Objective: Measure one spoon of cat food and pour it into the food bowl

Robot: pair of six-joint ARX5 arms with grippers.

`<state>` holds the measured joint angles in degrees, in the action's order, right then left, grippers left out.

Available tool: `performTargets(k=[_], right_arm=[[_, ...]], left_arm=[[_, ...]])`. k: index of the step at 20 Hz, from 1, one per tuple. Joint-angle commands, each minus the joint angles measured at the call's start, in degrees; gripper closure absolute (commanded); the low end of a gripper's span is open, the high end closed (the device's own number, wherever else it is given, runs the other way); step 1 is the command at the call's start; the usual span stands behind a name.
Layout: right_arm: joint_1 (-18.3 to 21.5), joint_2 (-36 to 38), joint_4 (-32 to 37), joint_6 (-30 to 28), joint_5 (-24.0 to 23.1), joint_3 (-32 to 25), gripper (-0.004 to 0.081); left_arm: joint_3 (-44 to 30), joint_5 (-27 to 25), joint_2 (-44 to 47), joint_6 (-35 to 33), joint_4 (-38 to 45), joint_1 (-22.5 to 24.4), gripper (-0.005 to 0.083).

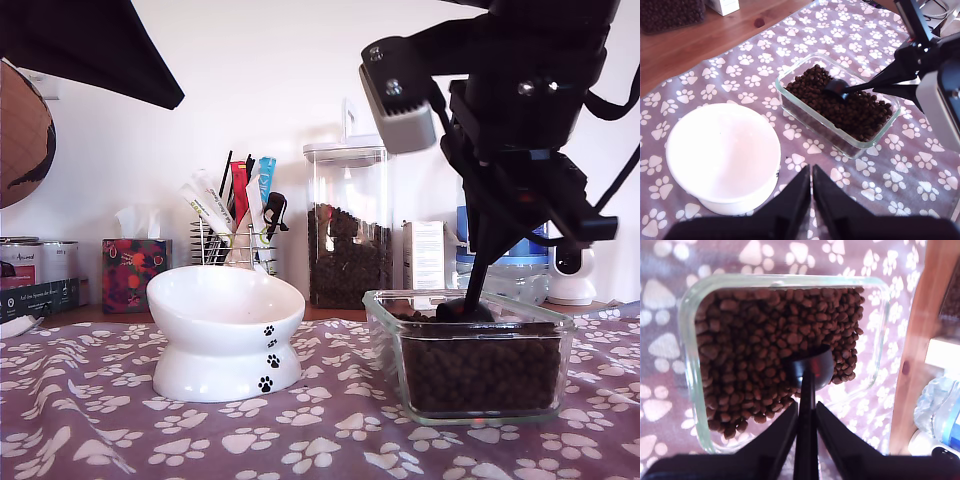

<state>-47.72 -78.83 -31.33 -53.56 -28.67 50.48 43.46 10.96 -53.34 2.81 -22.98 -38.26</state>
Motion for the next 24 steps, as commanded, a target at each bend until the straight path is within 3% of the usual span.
performTargets(k=[1,15,24], right_arm=[[-0.15,-1.14,-0.48,3.17,0.92,0.81,0.0783],[1.29,-1.14,-2.40,30.75,7.15,0.87,0.0783],[2.16,-1.14,-2.25,44.81,8.50,0.87,0.0783]], left_arm=[[-1.05,0.13,0.20,0.20,-0.09,-0.13,0.0793],[-1.05,0.11,0.20,0.37,-2.69,-0.11,0.0793],[-1.05,0.04,0.20,0.39,-2.80,-0.11,0.0793]])
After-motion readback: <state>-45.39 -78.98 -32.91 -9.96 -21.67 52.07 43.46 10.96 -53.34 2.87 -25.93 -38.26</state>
